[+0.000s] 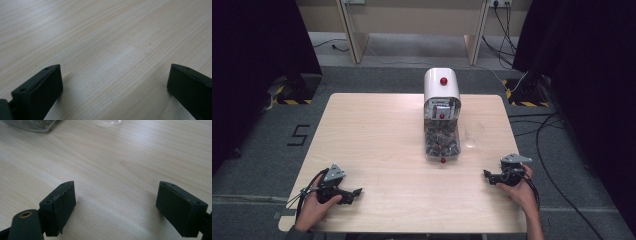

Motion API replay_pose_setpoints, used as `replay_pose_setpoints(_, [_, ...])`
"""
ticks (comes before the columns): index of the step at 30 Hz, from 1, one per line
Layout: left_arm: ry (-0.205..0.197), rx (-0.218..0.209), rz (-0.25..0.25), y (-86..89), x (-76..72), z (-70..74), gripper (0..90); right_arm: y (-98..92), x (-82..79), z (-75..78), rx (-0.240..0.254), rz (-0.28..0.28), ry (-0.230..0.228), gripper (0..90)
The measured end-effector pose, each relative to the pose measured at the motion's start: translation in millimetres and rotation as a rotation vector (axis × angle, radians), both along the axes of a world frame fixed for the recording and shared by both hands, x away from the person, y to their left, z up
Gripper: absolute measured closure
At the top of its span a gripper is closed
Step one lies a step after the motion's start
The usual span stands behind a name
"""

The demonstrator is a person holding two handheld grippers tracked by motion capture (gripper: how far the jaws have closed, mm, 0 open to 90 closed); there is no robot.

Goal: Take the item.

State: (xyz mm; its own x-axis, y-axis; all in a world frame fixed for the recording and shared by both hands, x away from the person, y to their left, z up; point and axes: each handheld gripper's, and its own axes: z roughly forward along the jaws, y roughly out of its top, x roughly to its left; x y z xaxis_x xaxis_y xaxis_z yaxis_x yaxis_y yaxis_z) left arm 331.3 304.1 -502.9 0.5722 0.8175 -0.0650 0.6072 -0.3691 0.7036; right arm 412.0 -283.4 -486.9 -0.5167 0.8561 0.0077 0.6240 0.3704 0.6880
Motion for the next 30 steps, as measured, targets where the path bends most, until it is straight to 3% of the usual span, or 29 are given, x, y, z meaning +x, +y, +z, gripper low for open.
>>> replay_pose_setpoints(11, [0.000,0.000,0.000,0.0,0.0,0.0,0.0,-0.2,0.7,-0.1,-0.002,0.003,-0.004,17.0])
replay_pose_setpoints(18, [0.000,0.000,0.000,0.0,0.0,0.0,0.0,-1.8,0.2,2.8,0.003,-0.009,0.008,26.0])
replay_pose_setpoints(30, [0.001,0.001,0.000,0.0,0.0,0.1,0.0,3.3,-3.4,23.5,0.021,0.007,-0.065,28.0])
